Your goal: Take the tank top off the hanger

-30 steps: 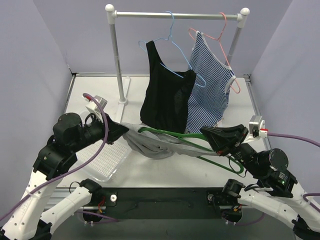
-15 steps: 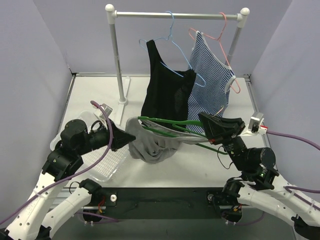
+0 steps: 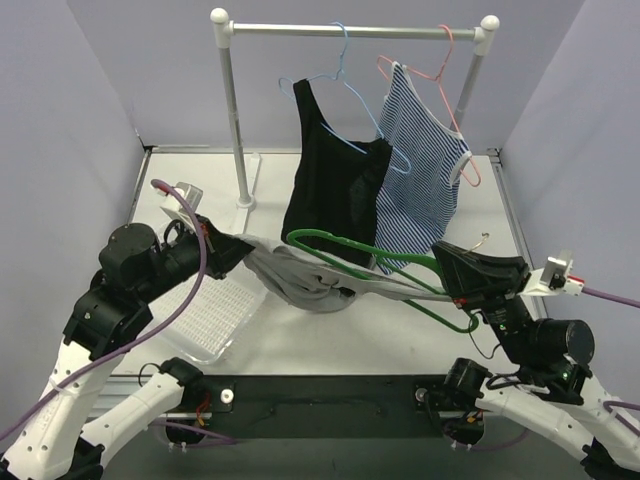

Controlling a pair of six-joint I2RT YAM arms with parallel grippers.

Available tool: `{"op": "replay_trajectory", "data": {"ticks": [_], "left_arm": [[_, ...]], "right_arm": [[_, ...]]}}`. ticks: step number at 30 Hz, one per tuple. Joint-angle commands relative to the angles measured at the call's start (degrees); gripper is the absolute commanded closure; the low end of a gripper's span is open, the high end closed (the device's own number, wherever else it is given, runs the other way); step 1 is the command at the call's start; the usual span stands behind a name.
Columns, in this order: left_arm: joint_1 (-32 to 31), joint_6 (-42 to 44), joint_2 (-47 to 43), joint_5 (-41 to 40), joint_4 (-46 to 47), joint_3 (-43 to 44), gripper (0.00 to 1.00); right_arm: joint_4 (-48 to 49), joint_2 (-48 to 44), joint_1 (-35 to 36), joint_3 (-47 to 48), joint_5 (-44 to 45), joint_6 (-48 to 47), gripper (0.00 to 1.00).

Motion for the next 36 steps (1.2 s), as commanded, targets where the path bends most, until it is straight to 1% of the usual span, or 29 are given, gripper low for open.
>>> {"op": "replay_trajectory", "data": {"ticks": [1, 3, 5, 6, 7, 9, 11, 12, 14, 15, 18, 19, 21, 23, 24, 26, 27, 28, 29, 30, 34, 35, 36], "left_arm": [[0.2, 0.4, 1.4, -5.6, -0.5, 2.6, 1.0], [0.2, -0.1, 2.9, -4.2, -0.3, 2.6, 1.0], [0.2, -0.3, 3.1, -0.3, 1.9, 1.8, 1.0], [0.2, -0.2, 2.7, 1.4, 3.4, -0.2, 1.0], [0.2, -0.2, 2.2, 5.1, 6.7, -1.4, 1.0], [0.2, -0.2, 0.5, 8.3, 10.2, -5.9, 1.0], [0.2, -0.2, -0.9, 10.3, 14.2, -9.1, 1.0], [0.2, -0.3, -2.3, 10.5, 15.0, -10.4, 1.0], [0.2, -0.5, -3.4, 11.0, 17.5, -14.3, 1.0], [0.2, -0.5, -4.4, 11.2, 19.1, -15.5, 0.96], [0.2, -0.6, -4.8, 12.4, 21.0, -19.0, 0.86], [0.2, -0.5, -4.8, 12.5, 21.7, -19.6, 0.73], [0.1, -0.2, -4.5, 12.5, 22.3, -21.2, 0.55], [0.1, -0.2, -4.6, 13.0, 25.0, -23.8, 0.43], [0.1, -0.1, -4.9, 13.2, 26.6, -25.1, 0.41], [0.0, 0.8, -5.4, 15.5, 34.4, -27.9, 0.26], [-0.1, 1.2, -6.4, 16.1, 38.3, -31.2, 0.25], [-0.7, 1.6, -6.9, 16.7, 44.4, -32.6, 0.24], [-1.0, 3.0, -7.5, 16.7, 46.9, -33.9, 0.19], [-1.6, 4.1, -7.5, 16.9, 50.5, -35.2, 0.17], [-6.1, 11.6, -3.4, 14.6, 52.8, -34.1, 0.13], [-9.3, 12.8, -0.9, 13.4, 53.5, -33.8, 0.12], [-10.7, 13.6, 0.5, 12.8, 55.4, -33.5, 0.11]], "right_arm": [[-1.9, -2.5, -0.4, 1.7, -0.3, 0.1, 1.0], [-1.9, -2.2, -0.4, 2.3, -0.6, 0.0, 1.0], [-1.1, -1.6, -0.4, 2.4, -1.0, 0.1, 1.0], [1.4, -1.2, -0.4, 2.1, -1.0, 0.7, 1.0], [3.1, -0.4, -0.4, 1.7, -1.0, 1.3, 1.0], [8.4, 0.9, -0.4, 1.2, -0.3, 2.0, 1.0], [13.1, 3.1, -0.4, 0.9, 1.1, 3.1, 1.0], [18.4, 3.9, -0.4, 0.3, 1.3, 3.3, 1.0], [22.3, 6.8, -0.4, 0.4, 2.4, 3.7, 1.0], [24.9, 7.9, -0.4, 1.1, 2.8, 3.8, 1.0], [28.1, 11.7, -0.4, 2.3, 4.6, 4.5, 1.0], [28.8, 13.2, -0.4, 2.9, 5.2, 4.8, 1.0], [29.9, 14.5, -0.4, 3.8, 6.0, 5.9, 1.0], [30.8, 16.2, -0.4, 5.1, 6.1, 7.2, 1.0], [31.0, 16.8, -0.3, 5.6, 6.0, 7.5, 1.0], [31.1, 18.5, -0.4, 7.6, 5.5, 8.5, 1.0], [30.9, 19.1, -0.4, 8.4, 5.2, 9.2, 1.0], [31.0, 20.5, -0.4, 9.0, 4.8, 9.6, 1.0], [31.0, 21.3, -0.4, 10.5, 4.4, 9.8, 1.0], [31.0, 21.9, -0.4, 11.2, 4.1, 10.0, 1.0], [30.8, 25.6, -0.4, 14.7, 2.4, 11.8, 1.0], [30.7, 26.0, -0.3, 15.2, 1.5, 12.1, 1.0], [30.7, 26.9, -0.3, 16.1, 1.3, 12.4, 1.0]]}}
